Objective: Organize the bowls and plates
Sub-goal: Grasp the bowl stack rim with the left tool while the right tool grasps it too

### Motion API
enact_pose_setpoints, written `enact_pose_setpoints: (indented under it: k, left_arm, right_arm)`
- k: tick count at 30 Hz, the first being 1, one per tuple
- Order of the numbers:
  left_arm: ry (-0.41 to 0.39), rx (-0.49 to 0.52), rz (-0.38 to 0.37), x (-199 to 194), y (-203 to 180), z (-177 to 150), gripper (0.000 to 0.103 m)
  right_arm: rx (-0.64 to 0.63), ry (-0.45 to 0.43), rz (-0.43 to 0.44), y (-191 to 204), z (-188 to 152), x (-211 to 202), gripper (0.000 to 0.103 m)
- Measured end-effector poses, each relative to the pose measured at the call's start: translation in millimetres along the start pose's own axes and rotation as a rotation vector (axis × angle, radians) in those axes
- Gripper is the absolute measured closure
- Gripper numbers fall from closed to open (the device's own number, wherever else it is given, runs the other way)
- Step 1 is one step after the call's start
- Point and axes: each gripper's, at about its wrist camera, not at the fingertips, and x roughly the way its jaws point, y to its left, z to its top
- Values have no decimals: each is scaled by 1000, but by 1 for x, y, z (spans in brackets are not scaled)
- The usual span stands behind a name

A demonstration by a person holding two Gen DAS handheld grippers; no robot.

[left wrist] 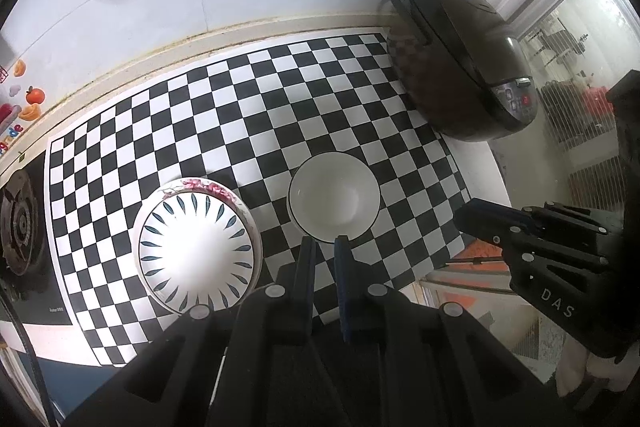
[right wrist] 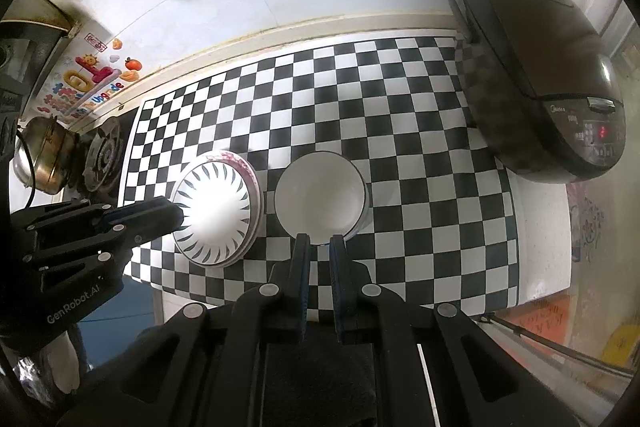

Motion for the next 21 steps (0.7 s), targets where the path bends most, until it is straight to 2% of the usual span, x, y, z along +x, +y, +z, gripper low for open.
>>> enact_pose_setpoints:
  k: [4,5,6,7,9,10,12,14,19,21]
  left_arm:
    - [5,-21,-22,6,3,1,94]
    - [6,-33,-28,10,5,2,91]
    - [10,-42,-35,16,7,4,87]
    - [21,-47,-40,21,9,5,85]
    - [52,-73,-51,41,16,11,84]
    - [62,-83,-55,49,19,13,84]
    - [95,-134,-64,74,31,20,84]
    - [136,-182,-80,98,42,27,84]
    - [229,-281,-167,153,63,40,84]
    - [263,-304,-185,170,67,43,84]
  right_arm:
    - [9,1,0,-3,-2,2,92]
    - [15,6,1,-5,-3,5,91]
    - [29,17,5,-9,-3,9,84]
    - [42,28,11,-13,-3,13,62]
    - [71,47,31,-20,-4,25,36]
    - [83,60,35,-25,-3,32,32]
    - [104,88,44,-33,-3,50,31]
    - [125,101,53,-41,-1,69,25]
    - [181,139,59,-65,5,125,21]
    - [224,162,90,-76,7,148,21]
